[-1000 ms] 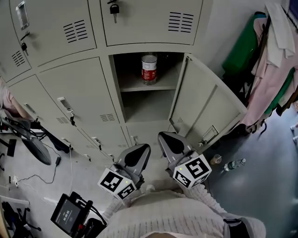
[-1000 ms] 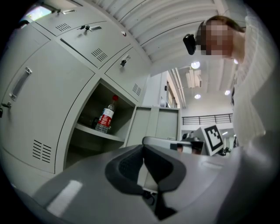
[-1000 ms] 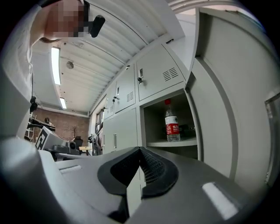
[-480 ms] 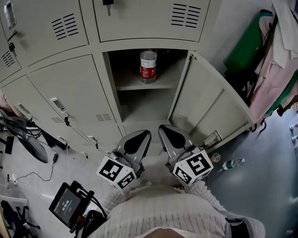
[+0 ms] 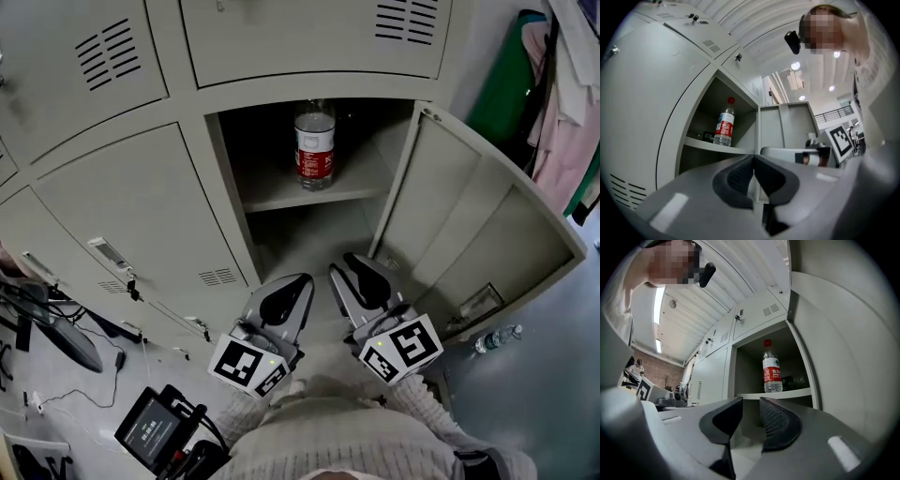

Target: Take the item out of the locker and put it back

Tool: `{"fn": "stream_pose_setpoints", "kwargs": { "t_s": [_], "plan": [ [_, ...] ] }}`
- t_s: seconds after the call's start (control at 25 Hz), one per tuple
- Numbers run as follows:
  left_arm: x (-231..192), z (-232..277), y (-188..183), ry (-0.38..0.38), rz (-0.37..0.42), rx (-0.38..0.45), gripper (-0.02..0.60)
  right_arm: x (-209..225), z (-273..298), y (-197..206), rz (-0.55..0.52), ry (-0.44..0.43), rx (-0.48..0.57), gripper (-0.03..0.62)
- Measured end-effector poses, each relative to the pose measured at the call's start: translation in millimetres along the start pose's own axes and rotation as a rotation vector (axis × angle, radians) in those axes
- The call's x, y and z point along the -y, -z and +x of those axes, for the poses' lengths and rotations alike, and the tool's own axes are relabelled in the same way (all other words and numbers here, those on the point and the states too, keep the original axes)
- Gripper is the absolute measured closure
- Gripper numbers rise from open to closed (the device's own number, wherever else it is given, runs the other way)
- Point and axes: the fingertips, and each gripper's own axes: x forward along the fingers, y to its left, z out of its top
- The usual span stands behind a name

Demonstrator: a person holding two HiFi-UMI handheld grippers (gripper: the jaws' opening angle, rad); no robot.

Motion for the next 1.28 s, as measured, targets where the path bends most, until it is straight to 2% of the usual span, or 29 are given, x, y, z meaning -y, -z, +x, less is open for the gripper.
{"fn": "stream_pose_setpoints", "kwargs": {
  "t_s": [0.12,0.24,0.6,0.88,1.16,1.28],
  "plan": [
    [-17.6,6.8,2.0,0.005,0.009,-0.007,0.574,3.6,21.3,1.4,-0.016,0.023,0.021,0.48],
    [-23.1,13.7,2.9,0.009,0.049,-0.03,0.574,9.6,33.6,-8.2,-0.048,0.07,0.05,0.472],
    [-38.6,28.4,-13.5,0.058,0.059,0.017,0.572,23.7,73.7,-33.2,-0.119,0.157,0.087,0.32],
    [-42.4,28.7,-22.7,0.078,0.051,0.042,0.572,38.2,105.1,-59.5,-0.161,0.176,0.1,0.251],
    [-44.4,26.9,-24.4,0.08,0.058,0.046,0.572,48.4,130.2,-77.3,-0.188,0.182,0.069,0.226],
    [-41.7,27.3,-26.3,0.098,0.062,0.051,0.572,55.5,138.6,-85.6,-0.202,0.217,0.066,0.203]
  ]
}}
